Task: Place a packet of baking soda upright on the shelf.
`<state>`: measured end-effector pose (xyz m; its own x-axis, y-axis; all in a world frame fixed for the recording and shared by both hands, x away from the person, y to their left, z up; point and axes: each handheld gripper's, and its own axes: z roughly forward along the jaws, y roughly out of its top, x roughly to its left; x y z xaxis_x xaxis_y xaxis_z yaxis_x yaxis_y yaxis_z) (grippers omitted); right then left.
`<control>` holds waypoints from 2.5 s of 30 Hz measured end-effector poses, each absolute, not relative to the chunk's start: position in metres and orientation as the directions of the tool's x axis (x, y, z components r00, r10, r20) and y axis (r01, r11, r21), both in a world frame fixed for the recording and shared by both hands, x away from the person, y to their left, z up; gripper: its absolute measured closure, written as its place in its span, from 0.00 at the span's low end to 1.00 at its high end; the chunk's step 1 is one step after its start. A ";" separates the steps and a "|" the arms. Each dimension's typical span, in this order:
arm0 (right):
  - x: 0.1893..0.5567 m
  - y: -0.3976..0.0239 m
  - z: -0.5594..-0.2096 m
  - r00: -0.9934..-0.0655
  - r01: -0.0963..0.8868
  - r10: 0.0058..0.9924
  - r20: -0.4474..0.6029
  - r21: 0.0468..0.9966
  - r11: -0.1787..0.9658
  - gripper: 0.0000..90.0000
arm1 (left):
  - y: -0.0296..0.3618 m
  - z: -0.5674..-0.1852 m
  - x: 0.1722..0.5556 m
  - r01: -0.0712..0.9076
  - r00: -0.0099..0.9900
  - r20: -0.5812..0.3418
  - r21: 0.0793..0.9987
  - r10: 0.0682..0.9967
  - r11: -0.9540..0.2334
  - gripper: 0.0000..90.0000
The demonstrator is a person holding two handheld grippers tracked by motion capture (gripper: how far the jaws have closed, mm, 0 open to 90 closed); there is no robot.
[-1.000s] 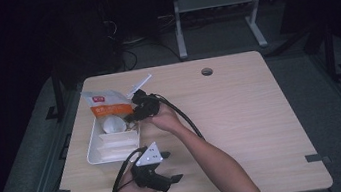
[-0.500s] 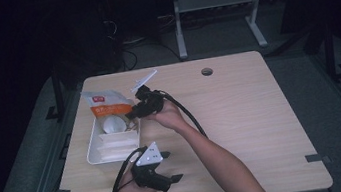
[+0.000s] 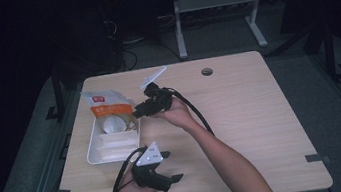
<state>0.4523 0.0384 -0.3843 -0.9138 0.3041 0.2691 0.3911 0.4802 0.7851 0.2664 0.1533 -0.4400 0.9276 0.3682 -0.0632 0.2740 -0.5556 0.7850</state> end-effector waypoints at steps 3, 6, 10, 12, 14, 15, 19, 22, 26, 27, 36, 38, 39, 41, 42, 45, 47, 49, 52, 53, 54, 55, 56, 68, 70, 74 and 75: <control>0.451 0.034 -0.381 -0.914 0.390 0.305 0.267 0.787 0.479 0.67 | 0.153 -0.440 0.266 0.278 0.926 -0.066 0.785 0.371 -0.553 0.18; 0.451 0.031 -0.379 -0.915 0.388 0.307 0.264 0.787 0.480 0.65 | 0.153 -0.440 0.266 0.278 0.926 -0.067 0.786 0.371 -0.552 0.18; 0.450 0.027 -0.377 -0.915 0.387 0.307 0.262 0.787 0.481 0.61 | 0.153 -0.440 0.266 0.279 0.926 -0.067 0.785 0.371 -0.553 0.18; 0.449 0.025 -0.375 -0.914 0.389 0.307 0.265 0.787 0.479 0.60 | 0.153 -0.441 0.267 0.279 0.926 -0.068 0.785 0.371 -0.553 0.18; 0.449 0.023 -0.375 -0.914 0.390 0.304 0.267 0.787 0.479 0.59 | 0.153 -0.441 0.266 0.279 0.926 -0.068 0.785 0.371 -0.553 0.18; 0.448 0.021 -0.374 -0.913 0.393 0.306 0.271 0.785 0.479 0.58 | 0.153 -0.441 0.266 0.279 0.926 -0.068 0.785 0.371 -0.553 0.18; 0.446 0.014 -0.372 -0.913 0.392 0.307 0.269 0.788 0.475 0.56 | 0.153 -0.440 0.266 0.279 0.926 -0.068 0.786 0.371 -0.552 0.18; 0.444 0.007 -0.371 -0.913 0.390 0.312 0.264 0.792 0.470 0.55 | 0.153 -0.440 0.266 0.280 0.926 -0.070 0.786 0.372 -0.550 0.18; 0.442 -0.003 -0.369 -0.908 0.399 0.320 0.270 0.790 0.466 0.53 | 0.153 -0.441 0.267 0.279 0.926 -0.069 0.786 0.371 -0.552 0.18; 0.441 -0.006 -0.368 -0.908 0.398 0.325 0.265 0.791 0.465 0.53 | 0.153 -0.441 0.267 0.278 0.927 -0.068 0.785 0.369 -0.554 0.18; 0.434 -0.032 -0.366 -0.901 0.405 0.347 0.260 0.792 0.457 0.50 | 0.152 -0.441 0.266 0.278 0.928 -0.070 0.783 0.366 -0.556 0.18; 0.432 -0.038 -0.366 -0.899 0.406 0.353 0.259 0.794 0.452 0.50 | 0.151 -0.441 0.266 0.277 0.928 -0.067 0.781 0.366 -0.559 0.18; 0.431 -0.041 -0.366 -0.898 0.408 0.355 0.260 0.794 0.451 0.50 | 0.151 -0.441 0.266 0.277 0.928 -0.066 0.781 0.367 -0.560 0.18; 0.428 -0.047 -0.366 -0.894 0.415 0.359 0.267 0.795 0.443 0.50 | 0.151 -0.442 0.266 0.278 0.928 -0.067 0.781 0.367 -0.559 0.18; 0.427 -0.050 -0.366 -0.894 0.414 0.360 0.265 0.795 0.443 0.50 | 0.151 -0.442 0.267 0.278 0.928 -0.067 0.782 0.368 -0.558 0.18; 0.423 -0.057 -0.366 -0.891 0.418 0.366 0.268 0.797 0.435 0.49 | 0.150 -0.442 0.267 0.279 0.928 -0.069 0.782 0.367 -0.558 0.18; 0.421 -0.063 -0.367 -0.891 0.417 0.370 0.264 0.800 0.432 0.49 | 0.150 -0.442 0.267 0.281 0.927 -0.070 0.780 0.368 -0.559 0.18; 0.419 -0.068 -0.367 -0.888 0.423 0.373 0.270 0.799 0.428 0.49 | 0.150 -0.442 0.267 0.281 0.927 -0.070 0.779 0.367 -0.561 0.18; 0.415 -0.075 -0.366 -0.888 0.419 0.377 0.264 0.804 0.423 0.49 | 0.150 -0.442 0.267 0.278 0.928 -0.067 0.780 0.367 -0.561 0.18; 0.413 -0.078 -0.366 -0.887 0.421 0.379 0.265 0.803 0.422 0.49 | 0.150 -0.442 0.267 0.278 0.928 -0.067 0.780 0.367 -0.560 0.18; 0.412 -0.081 -0.366 -0.887 0.419 0.379 0.265 0.806 0.418 0.49 | 0.150 -0.442 0.267 0.280 0.927 -0.070 0.781 0.368 -0.558 0.18; 0.410 -0.083 -0.367 -0.886 0.420 0.381 0.265 0.807 0.415 0.49 | 0.150 -0.442 0.267 0.281 0.927 -0.071 0.781 0.367 -0.557 0.18; 0.408 -0.086 -0.367 -0.885 0.422 0.383 0.266 0.804 0.419 0.48 | 0.150 -0.442 0.267 0.281 0.927 -0.070 0.781 0.368 -0.558 0.18; 0.392 -0.114 -0.372 -0.875 0.434 0.406 0.263 0.797 0.420 0.47 | 0.151 -0.442 0.268 0.288 0.924 -0.074 0.779 0.375 -0.557 0.18; 0.389 -0.118 -0.372 -0.874 0.434 0.409 0.262 0.798 0.418 0.47 | 0.151 -0.442 0.268 0.289 0.924 -0.074 0.778 0.375 -0.558 0.18; 0.384 -0.125 -0.372 -0.872 0.438 0.412 0.265 0.797 0.415 0.46 | 0.151 -0.442 0.268 0.290 0.924 -0.076 0.779 0.376 -0.556 0.18; 0.382 -0.127 -0.372 -0.870 0.441 0.415 0.266 0.796 0.414 0.46 | 0.151 -0.442 0.268 0.290 0.924 -0.076 0.779 0.375 -0.556 0.18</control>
<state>0.3823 -0.1272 -0.3722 -0.8702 0.4147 0.2661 0.4408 0.4139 0.7965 0.2683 0.1511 -0.4422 0.9238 0.3752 -0.0759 0.2898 -0.5559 0.7791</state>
